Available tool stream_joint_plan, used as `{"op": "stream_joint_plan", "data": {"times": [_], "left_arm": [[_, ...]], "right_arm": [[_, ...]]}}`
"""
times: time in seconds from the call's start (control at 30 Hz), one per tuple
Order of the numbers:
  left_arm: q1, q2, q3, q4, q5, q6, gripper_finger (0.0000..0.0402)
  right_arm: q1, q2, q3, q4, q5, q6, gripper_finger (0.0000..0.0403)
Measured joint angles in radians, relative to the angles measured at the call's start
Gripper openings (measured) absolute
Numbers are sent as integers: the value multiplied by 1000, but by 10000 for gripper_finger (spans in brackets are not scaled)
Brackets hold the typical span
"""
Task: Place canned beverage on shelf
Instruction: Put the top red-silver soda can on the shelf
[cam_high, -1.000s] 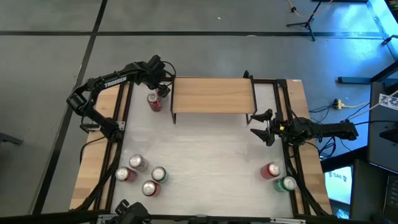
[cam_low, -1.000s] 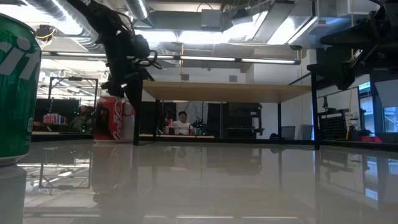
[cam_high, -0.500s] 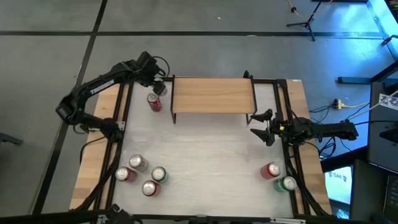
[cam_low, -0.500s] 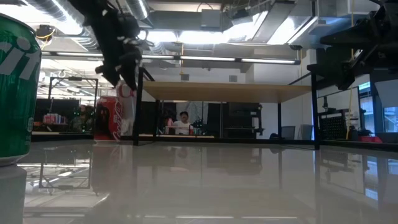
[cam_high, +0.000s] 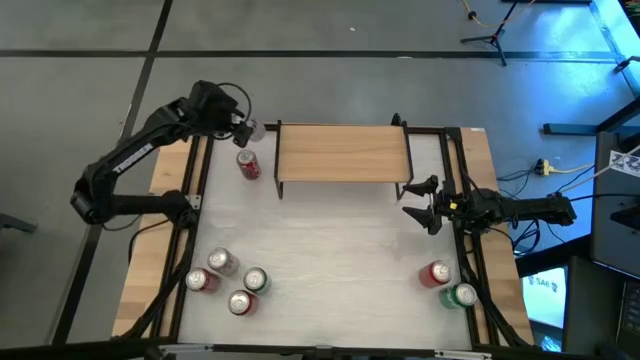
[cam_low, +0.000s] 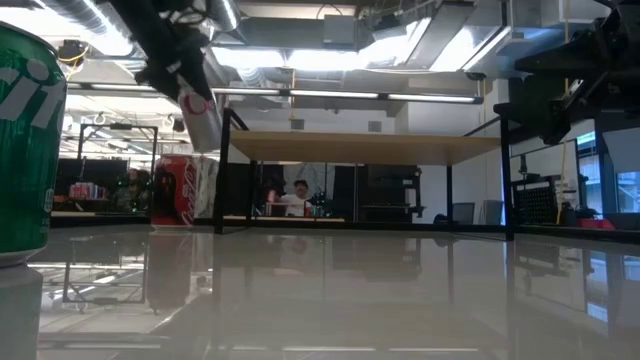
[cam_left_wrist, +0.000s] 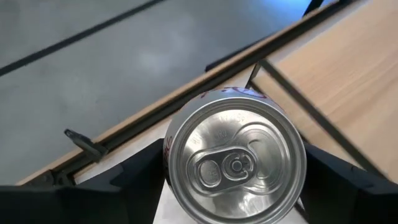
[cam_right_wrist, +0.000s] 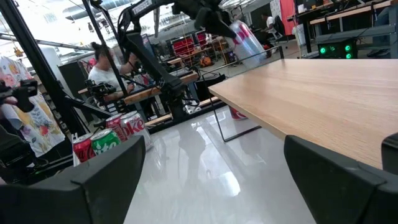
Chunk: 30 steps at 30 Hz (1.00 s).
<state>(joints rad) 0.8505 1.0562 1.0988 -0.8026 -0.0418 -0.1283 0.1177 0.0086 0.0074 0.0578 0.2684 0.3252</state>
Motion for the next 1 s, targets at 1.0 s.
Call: {"op": "stream_joint_plan", "data": {"times": [1.0], "left_arm": [[-327, 124, 543, -78, -2, -159, 285]], "right_arm": [[0, 0, 0, 0, 9, 0, 381]]}}
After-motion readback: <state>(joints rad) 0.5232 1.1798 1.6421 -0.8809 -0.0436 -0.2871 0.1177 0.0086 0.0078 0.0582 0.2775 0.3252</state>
